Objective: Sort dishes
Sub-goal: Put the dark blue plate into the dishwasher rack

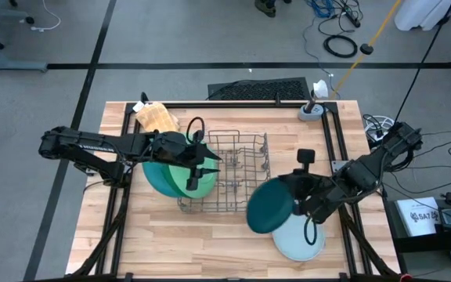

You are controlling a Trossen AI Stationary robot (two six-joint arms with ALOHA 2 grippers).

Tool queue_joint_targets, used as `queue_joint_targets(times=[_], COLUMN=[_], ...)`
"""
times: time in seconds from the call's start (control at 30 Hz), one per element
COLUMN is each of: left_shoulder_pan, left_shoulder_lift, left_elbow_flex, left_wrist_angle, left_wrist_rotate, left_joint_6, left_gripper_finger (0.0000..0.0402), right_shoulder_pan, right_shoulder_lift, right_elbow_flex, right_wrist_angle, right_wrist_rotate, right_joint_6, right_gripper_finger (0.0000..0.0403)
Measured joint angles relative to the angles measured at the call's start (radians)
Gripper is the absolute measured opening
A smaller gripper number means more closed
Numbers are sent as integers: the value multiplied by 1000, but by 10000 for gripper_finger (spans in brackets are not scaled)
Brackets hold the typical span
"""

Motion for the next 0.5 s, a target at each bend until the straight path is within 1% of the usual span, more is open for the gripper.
queue_joint_targets(times=[0.1, 0.2, 0.33, 0.43, 0.5], left_shoulder_pan=[-9, -23, -63, -100, -129], left_shoulder_lift=[-4, -14, -16, -16, -16], left_elbow_flex=[22, 45, 63, 64, 64], left_wrist_angle=[19, 20, 14, 12, 17], left_wrist_rotate=[1, 32, 97, 92, 42], left_joint_6=[131, 330, 559, 673, 736], left_gripper_finger=[182, 182, 188, 200, 211], right_shoulder_pan=[-30, -67, -139, -196, -234], right_shoulder_lift=[0, 0, 0, 0, 1], right_elbow_flex=[0, 0, 0, 0, 0], right_wrist_angle=[99, 155, 175, 186, 205], right_wrist_rotate=[14, -3, -83, -154, -198], right_joint_6=[-87, -125, -91, -46, -20], right_gripper_finger=[0, 0, 0, 0, 0])
